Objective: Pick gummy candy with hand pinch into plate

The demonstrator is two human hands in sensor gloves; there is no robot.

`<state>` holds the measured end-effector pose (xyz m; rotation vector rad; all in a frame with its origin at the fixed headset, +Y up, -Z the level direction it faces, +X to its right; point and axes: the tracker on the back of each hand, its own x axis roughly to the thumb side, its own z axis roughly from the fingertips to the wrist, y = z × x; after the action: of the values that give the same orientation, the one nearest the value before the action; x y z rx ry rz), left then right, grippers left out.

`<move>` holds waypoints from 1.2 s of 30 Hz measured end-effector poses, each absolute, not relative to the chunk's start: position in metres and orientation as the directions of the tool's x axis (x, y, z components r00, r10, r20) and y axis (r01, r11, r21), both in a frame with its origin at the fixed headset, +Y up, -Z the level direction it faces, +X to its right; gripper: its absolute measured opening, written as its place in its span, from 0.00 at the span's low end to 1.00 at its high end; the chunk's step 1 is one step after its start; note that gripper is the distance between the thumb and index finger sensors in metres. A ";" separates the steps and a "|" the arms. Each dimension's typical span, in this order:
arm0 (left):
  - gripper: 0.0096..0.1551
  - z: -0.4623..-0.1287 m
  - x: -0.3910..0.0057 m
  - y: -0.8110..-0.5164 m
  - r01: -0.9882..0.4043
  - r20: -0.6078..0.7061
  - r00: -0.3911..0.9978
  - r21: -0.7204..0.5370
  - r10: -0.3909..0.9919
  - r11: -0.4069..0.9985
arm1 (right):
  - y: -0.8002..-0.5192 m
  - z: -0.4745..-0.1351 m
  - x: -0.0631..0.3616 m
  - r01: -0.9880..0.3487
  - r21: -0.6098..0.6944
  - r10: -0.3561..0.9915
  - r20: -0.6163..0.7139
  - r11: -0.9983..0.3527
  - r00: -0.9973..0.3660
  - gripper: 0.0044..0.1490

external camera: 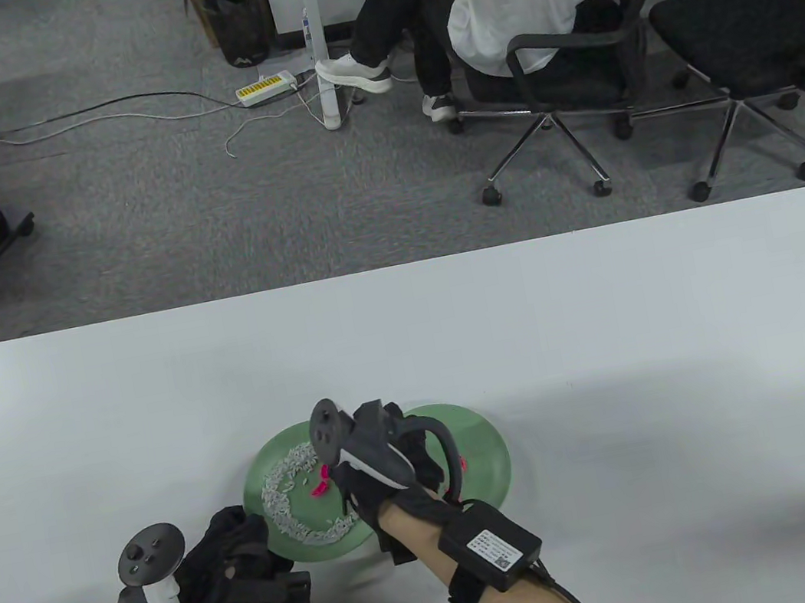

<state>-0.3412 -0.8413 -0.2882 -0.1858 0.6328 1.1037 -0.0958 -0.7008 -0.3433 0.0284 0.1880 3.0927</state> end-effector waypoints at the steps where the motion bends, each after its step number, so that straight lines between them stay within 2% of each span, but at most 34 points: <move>1: 0.28 -0.287 -0.339 -0.839 -0.874 -0.559 0.299 0.165 0.773 0.458 | -0.703 -0.343 -0.102 -0.021 0.126 0.022 0.010 -0.992 -1.000 0.32; 6: 0.28 -0.287 -0.338 -0.838 -0.872 -0.554 0.307 0.163 0.774 0.463 | -0.716 -0.347 -0.120 0.075 0.169 -0.079 -0.021 -0.983 -0.997 0.34; 13: 0.29 -0.285 -0.334 -0.832 -0.881 -0.550 0.294 0.162 0.782 0.445 | -0.723 -0.347 -0.122 0.112 0.182 -0.120 -0.030 -0.977 -0.992 0.33; 28: 0.28 -0.284 -0.335 -0.832 -0.878 -0.555 0.299 0.159 0.776 0.452 | -0.725 -0.346 -0.121 0.022 0.198 -0.019 0.016 -0.980 -1.000 0.28; 32: 0.28 -0.285 -0.335 -0.833 -0.879 -0.557 0.298 0.157 0.776 0.450 | -0.720 -0.346 -0.114 -0.061 0.228 0.067 0.020 -0.972 -0.998 0.25; 36: 0.28 -0.284 -0.335 -0.832 -0.877 -0.559 0.300 0.157 0.773 0.454 | -0.704 -0.350 -0.092 -0.209 0.224 0.217 0.008 -0.952 -0.976 0.24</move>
<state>-0.3348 -0.8324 -0.2843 -0.1917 0.6252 1.1034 -0.0919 -0.7039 -0.3502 0.0479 0.3285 2.9065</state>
